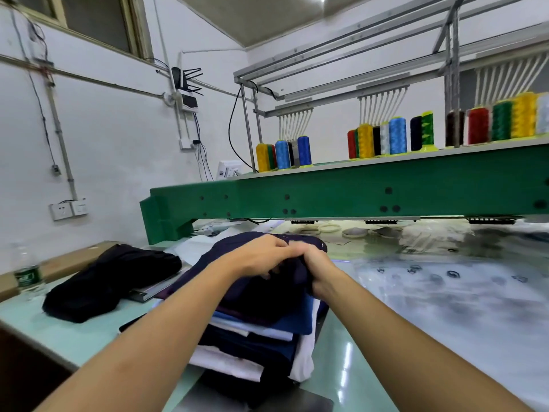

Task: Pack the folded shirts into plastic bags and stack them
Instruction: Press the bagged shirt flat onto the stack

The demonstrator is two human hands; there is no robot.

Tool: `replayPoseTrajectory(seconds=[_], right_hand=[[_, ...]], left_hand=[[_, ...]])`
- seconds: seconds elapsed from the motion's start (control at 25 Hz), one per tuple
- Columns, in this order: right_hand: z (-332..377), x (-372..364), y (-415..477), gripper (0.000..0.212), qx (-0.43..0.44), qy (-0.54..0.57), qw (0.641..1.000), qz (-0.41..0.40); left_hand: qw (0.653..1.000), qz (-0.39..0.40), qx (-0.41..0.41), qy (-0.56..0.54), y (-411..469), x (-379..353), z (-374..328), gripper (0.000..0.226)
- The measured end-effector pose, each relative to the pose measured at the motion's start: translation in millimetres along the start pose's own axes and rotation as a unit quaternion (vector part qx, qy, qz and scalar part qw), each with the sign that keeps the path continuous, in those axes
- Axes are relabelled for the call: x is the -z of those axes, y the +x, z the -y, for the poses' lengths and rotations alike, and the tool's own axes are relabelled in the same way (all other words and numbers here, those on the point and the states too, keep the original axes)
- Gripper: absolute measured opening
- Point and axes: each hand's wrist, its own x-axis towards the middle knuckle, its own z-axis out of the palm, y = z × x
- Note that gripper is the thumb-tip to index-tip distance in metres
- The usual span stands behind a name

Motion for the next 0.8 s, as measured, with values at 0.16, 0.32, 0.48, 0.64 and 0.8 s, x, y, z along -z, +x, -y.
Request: replayPoseTrajectory(seconds=[0.16, 0.32, 0.48, 0.64, 0.8], right_hand=[[-7.0, 9.1, 6.8, 0.046, -0.012, -0.027, 0.997, -0.071], [-3.6, 18.8, 11.9, 0.03, 0.012, 0.01, 0.996, -0.093], [-1.3, 24.8, 15.8, 0.085, 0.005, 0.006, 0.994, -0.111], [-6.8, 26.9, 21.6, 0.089, 0.054, -0.008, 0.996, -0.076], [0.4, 18.7, 22.6, 0.038, 0.072, 0.028, 0.997, -0.011]], left_hand=[[0.941, -0.14, 0.193, 0.242, 7.8, 38.4, 74.2, 0.047], [0.941, -0.101, 0.287, 0.149, 10.3, 53.8, 124.6, 0.069], [0.952, -0.152, 0.24, 0.118, 24.9, 55.2, 121.4, 0.046], [0.982, -0.127, 0.092, 0.104, 33.6, 51.9, 81.0, 0.023], [0.999, -0.001, -0.052, 0.003, 35.5, 34.7, 4.3, 0.003]])
